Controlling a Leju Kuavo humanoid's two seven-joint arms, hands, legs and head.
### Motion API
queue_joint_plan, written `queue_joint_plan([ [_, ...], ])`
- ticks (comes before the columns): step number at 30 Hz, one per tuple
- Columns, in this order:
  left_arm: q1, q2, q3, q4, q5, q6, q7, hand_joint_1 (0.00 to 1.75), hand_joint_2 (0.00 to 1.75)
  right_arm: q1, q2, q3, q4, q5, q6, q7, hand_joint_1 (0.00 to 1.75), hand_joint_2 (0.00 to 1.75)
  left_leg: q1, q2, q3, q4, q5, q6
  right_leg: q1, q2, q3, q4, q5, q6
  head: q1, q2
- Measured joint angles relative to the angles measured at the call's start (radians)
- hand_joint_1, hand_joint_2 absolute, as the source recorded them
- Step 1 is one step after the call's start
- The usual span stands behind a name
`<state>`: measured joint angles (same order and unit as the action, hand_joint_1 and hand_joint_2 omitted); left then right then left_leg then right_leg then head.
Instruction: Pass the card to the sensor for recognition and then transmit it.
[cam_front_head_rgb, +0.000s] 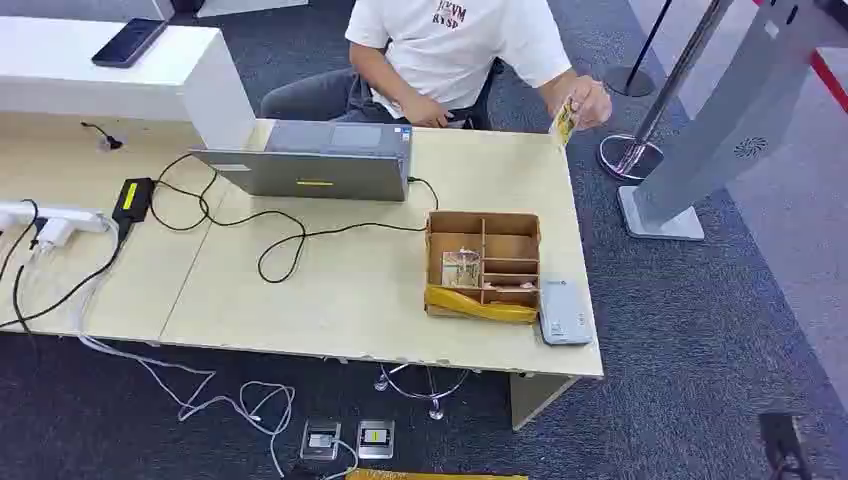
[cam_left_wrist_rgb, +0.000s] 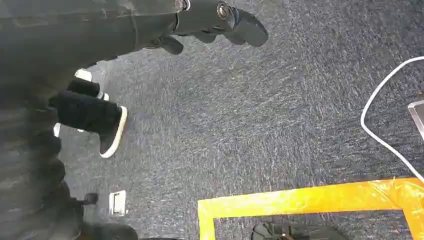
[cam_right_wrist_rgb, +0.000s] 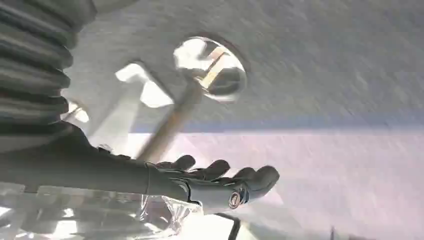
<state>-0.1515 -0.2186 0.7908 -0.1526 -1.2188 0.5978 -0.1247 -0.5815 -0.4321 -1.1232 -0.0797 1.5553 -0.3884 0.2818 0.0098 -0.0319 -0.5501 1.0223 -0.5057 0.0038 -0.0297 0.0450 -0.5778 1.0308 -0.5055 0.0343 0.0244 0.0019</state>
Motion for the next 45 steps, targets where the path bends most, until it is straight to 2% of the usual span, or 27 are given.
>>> queue_joint_plan([
  [6,-0.004,-0.002,0.022,0.005,-0.042,-0.006,0.0,0.0,1.75,-0.288,-0.116,0.174,0.007,0.0,0.02,0.043,0.0,1.75,-0.002,-0.003,-0.001,0.0,0.003,0.004,-0.002,-0.003,0.0,0.0,0.001,0.002,0.001,0.0],
  [11,-0.005,-0.006,0.043,0.005,-0.071,0.002,-0.011,0.0,1.75,-0.475,-0.149,0.351,0.01,0.0,-0.018,0.034,0.0,1.75,-0.002,-0.004,-0.002,0.0,0.003,0.004,-0.002,-0.004,-0.001,0.0,0.001,0.002,0.0,0.0],
  [15,-0.006,-0.007,0.058,0.005,-0.082,0.022,-0.025,0.0,1.75,-0.596,-0.145,0.484,0.011,0.001,-0.033,0.012,0.0,1.75,-0.002,-0.005,-0.004,0.0,0.003,0.004,-0.002,-0.005,-0.001,0.001,0.001,0.002,0.0,0.0],
  [19,-0.006,-0.007,0.08,0.008,-0.095,0.034,-0.047,0.0,1.75,-0.697,-0.098,0.613,0.014,0.001,-0.035,-0.034,0.0,1.75,-0.002,-0.004,-0.004,0.0,0.003,0.004,-0.002,-0.005,-0.002,0.001,0.001,0.002,0.0,0.0],
  [22,-0.01,-0.007,0.095,0.01,-0.121,0.034,-0.053,0.0,1.75,-0.739,-0.044,0.697,0.014,0.001,-0.048,-0.108,0.0,1.75,-0.001,-0.006,-0.004,0.0,0.004,0.004,-0.001,-0.006,-0.001,0.001,0.001,0.002,0.001,0.0],
  [26,-0.017,-0.009,0.102,0.01,-0.151,0.036,-0.053,0.0,1.75,-0.756,0.034,0.787,0.014,0.001,-0.077,-0.19,0.0,1.75,0.0,-0.009,-0.005,0.0,0.005,0.003,-0.001,-0.008,-0.001,0.001,0.001,0.002,0.0,0.0],
  [29,-0.023,-0.012,0.116,0.01,-0.179,0.042,-0.053,0.0,1.75,-0.756,0.101,0.825,0.014,0.001,-0.102,-0.273,0.0,1.75,0.0,-0.008,-0.006,0.0,0.006,0.003,0.0,-0.008,-0.001,0.002,0.001,0.002,0.0,0.0],
  [30,-0.024,-0.013,0.12,0.01,-0.19,0.043,-0.053,0.0,1.75,-0.755,0.13,0.841,0.014,0.0,-0.097,-0.296,0.0,1.75,0.0,-0.008,-0.006,0.0,0.006,0.003,0.0,-0.008,-0.002,0.002,0.001,0.002,0.001,0.0],
  [31,-0.025,-0.014,0.122,0.01,-0.205,0.044,-0.053,0.0,1.75,-0.744,0.16,0.861,0.008,-0.007,-0.054,-0.301,0.0,1.75,0.001,-0.007,-0.004,0.0,0.006,0.003,0.001,-0.007,-0.001,0.001,0.001,0.002,0.0,0.0],
  [32,-0.027,-0.014,0.128,0.01,-0.221,0.046,-0.053,0.0,1.75,-0.712,0.182,0.885,-0.024,-0.045,0.043,-0.277,0.0,1.75,0.003,-0.006,0.0,0.0,0.005,0.002,0.003,-0.005,0.0,0.0,0.001,0.001,0.001,0.0],
  [33,-0.03,-0.016,0.135,0.01,-0.235,0.048,-0.053,0.0,1.75,-0.653,0.194,0.916,-0.075,-0.125,0.171,-0.224,0.0,1.75,0.006,-0.009,0.003,0.001,0.005,0.002,0.006,-0.008,0.006,-0.004,0.001,0.001,-0.002,0.0],
  [34,-0.032,-0.018,0.145,0.012,-0.25,0.049,-0.053,0.0,1.75,-0.594,0.191,0.963,-0.144,-0.25,0.286,-0.134,0.0,1.75,0.007,-0.014,0.006,0.002,0.005,0.002,0.009,-0.011,0.01,-0.007,0.001,0.001,-0.003,0.0],
  [35,-0.033,-0.018,0.154,0.013,-0.267,0.05,-0.053,0.0,1.75,-0.531,0.17,1.036,-0.234,-0.438,0.377,-0.019,0.0,1.75,0.006,-0.019,0.002,0.002,0.007,0.004,0.007,-0.017,0.009,-0.007,0.001,0.002,0.003,0.0],
  [36,-0.032,-0.018,0.162,0.013,-0.279,0.05,-0.052,0.0,1.75,-0.493,0.142,1.116,-0.339,-0.607,0.403,0.068,0.0,1.75,0.002,-0.021,-0.008,0.002,0.01,0.007,0.002,-0.02,0.003,-0.004,0.003,0.004,0.003,0.0],
  [37,-0.028,-0.016,0.171,0.014,-0.291,0.05,-0.051,0.0,1.75,-0.476,0.118,1.202,-0.459,-0.734,0.381,0.121,0.0,1.75,-0.002,-0.019,-0.02,0.002,0.012,0.004,-0.004,-0.017,-0.01,0.002,0.006,0.006,0.002,0.0],
  [38,-0.024,-0.013,0.18,0.014,-0.301,0.05,-0.047,0.0,1.75,-0.477,0.109,1.288,-0.576,-0.813,0.326,0.145,0.0,1.75,-0.006,-0.006,-0.026,0.002,0.012,0.004,-0.009,-0.004,-0.024,0.006,0.009,0.004,0.003,0.0],
  [39,-0.022,-0.011,0.19,0.014,-0.309,0.05,-0.045,0.0,1.75,-0.487,0.109,1.37,-0.678,-0.846,0.269,0.158,0.0,1.75,-0.008,0.011,-0.029,0.001,0.011,0.002,-0.011,0.013,-0.03,0.006,0.011,0.003,0.0,0.0],
  [40,-0.024,-0.011,0.197,0.014,-0.313,0.05,-0.044,0.0,1.75,-0.499,0.114,1.434,-0.737,-0.855,0.259,0.159,0.0,1.75,-0.007,0.022,-0.026,0.001,0.007,0.001,-0.01,0.026,-0.03,0.006,0.013,0.003,-0.003,0.0],
  [42,-0.04,-0.013,0.214,0.015,-0.32,0.05,-0.044,0.0,1.75,-0.498,0.121,1.585,-0.824,-0.876,0.252,0.162,0.0,1.75,-0.003,0.025,-0.015,0.001,0.005,0.001,-0.005,0.026,-0.025,0.004,0.012,0.002,-0.001,0.0],
  [45,-0.051,-0.016,0.24,0.016,-0.322,0.05,-0.046,0.0,1.75,-0.481,0.128,1.744,-0.925,-0.89,0.243,0.163,0.0,1.75,-0.002,0.007,-0.021,0.001,0.011,0.002,-0.004,0.007,-0.025,0.004,0.012,0.002,-0.002,0.0],
])
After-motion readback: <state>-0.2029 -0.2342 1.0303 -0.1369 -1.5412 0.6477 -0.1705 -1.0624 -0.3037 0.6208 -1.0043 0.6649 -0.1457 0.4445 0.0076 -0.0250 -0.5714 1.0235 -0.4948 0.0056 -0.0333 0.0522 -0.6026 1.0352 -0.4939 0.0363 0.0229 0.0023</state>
